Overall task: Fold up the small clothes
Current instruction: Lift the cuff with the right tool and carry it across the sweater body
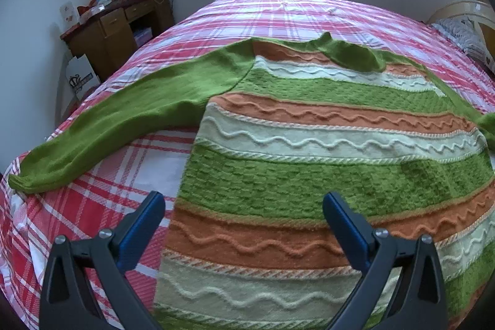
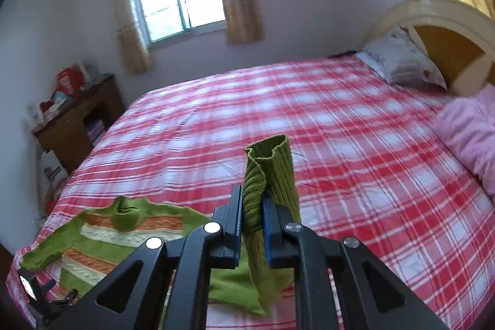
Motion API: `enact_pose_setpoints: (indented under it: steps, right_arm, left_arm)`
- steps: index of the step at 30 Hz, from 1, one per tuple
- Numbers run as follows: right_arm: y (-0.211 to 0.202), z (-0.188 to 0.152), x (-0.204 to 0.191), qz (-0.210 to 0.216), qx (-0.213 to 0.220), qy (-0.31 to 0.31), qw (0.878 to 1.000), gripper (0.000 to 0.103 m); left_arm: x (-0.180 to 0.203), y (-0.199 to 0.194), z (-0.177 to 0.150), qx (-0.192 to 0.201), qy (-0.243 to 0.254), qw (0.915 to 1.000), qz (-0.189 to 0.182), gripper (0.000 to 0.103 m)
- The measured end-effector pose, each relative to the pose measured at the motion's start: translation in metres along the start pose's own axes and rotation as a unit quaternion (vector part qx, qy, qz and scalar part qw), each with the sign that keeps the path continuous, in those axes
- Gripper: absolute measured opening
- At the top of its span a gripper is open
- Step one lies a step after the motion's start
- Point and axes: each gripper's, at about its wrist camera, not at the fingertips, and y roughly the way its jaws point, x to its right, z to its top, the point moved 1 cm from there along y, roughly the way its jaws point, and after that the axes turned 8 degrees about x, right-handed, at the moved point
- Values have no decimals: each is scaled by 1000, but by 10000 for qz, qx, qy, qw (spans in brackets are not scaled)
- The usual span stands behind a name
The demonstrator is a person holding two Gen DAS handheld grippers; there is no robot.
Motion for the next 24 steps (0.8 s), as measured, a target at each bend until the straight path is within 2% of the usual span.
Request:
enact_pose_setpoints:
  steps: [12, 24]
  right_arm:
    - [-15, 27, -96, 715, 316, -522, 9956, 11]
    - [-29, 23, -202, 1507, 426, -1097, 9816, 10]
  left_arm:
    - [-16, 1, -6, -46, -185, 9998, -82, 103]
    - [-28, 3, -6, -31, -302, 9995, -116, 103]
